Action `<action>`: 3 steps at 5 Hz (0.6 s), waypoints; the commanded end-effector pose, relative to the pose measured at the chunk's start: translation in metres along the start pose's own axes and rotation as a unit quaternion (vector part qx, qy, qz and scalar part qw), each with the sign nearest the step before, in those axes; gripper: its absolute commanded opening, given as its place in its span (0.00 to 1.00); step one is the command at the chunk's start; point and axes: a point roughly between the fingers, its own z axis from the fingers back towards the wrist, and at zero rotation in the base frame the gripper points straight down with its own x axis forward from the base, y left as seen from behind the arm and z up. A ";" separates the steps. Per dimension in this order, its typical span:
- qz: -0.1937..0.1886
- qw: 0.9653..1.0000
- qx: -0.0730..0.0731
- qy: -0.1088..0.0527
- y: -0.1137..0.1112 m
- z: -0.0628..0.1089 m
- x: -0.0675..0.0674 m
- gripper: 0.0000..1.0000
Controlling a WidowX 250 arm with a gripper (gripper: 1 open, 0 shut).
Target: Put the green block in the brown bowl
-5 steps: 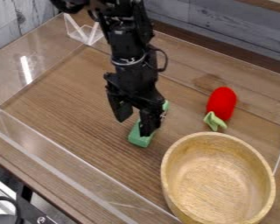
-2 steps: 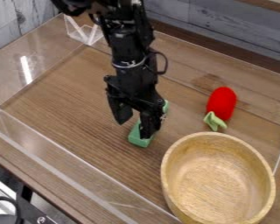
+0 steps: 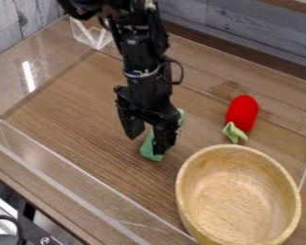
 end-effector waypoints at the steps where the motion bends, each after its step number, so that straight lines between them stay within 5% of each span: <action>1: -0.004 1.000 0.009 -0.016 0.001 0.003 0.011 1.00; 2: 0.000 1.000 0.009 -0.013 0.002 -0.002 0.013 1.00; 3: 0.005 1.000 0.009 -0.012 0.004 -0.005 0.014 0.00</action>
